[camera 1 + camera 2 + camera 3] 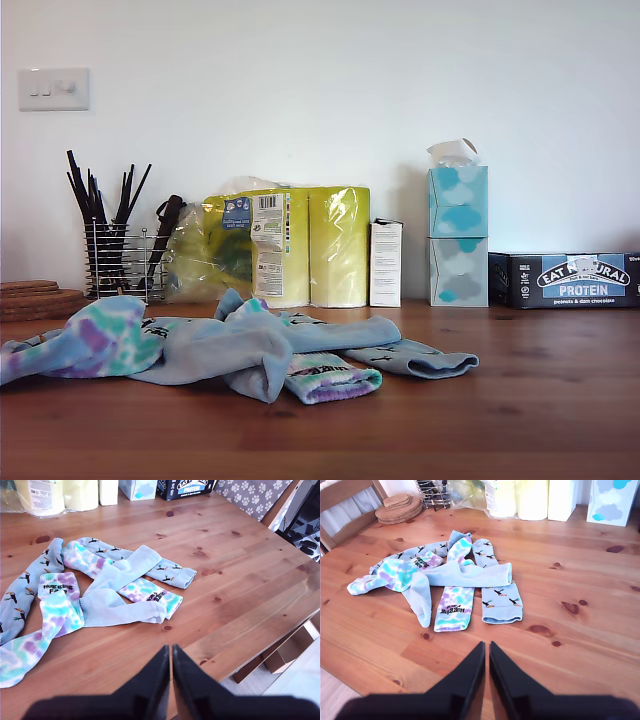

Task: Pair up the socks based on colour and pattern, by placing each sock on top of its pair

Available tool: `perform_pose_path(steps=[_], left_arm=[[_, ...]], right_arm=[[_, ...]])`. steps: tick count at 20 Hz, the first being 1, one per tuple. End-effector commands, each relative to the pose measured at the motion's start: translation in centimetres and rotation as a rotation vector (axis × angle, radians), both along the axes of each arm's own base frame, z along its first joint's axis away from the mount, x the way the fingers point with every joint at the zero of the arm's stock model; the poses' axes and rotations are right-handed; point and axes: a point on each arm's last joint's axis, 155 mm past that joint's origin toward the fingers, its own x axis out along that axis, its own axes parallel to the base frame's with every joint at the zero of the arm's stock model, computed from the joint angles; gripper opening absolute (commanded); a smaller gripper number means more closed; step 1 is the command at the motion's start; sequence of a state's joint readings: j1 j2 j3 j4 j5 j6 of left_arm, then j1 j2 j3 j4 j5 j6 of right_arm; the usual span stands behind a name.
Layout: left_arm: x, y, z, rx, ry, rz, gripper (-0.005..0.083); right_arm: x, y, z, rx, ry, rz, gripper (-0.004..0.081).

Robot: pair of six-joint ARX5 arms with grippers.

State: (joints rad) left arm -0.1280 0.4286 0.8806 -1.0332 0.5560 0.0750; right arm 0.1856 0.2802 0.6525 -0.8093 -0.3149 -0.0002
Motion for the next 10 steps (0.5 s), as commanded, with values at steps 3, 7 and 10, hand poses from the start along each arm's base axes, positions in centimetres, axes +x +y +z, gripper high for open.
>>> perform_pose_path(steps=[3,7,10], left_arm=[[0.13,-0.03,-0.08,0.000,-0.007,-0.002,-0.0024],[0.13,-0.03,-0.08,0.000,-0.007,-0.002,-0.0024],[0.19,-0.03,0.00,-0.001,-0.011,-0.001,-0.0024]], right_arm=[[0.20,-0.15,-0.13,-0.007,0.001,-0.009,-0.0013],[0.21,-0.15,-0.14,-0.007,0.001,-0.009,-0.0013],[0.25,-0.05,0.07,-0.003,-0.007,-0.005,-0.0013]])
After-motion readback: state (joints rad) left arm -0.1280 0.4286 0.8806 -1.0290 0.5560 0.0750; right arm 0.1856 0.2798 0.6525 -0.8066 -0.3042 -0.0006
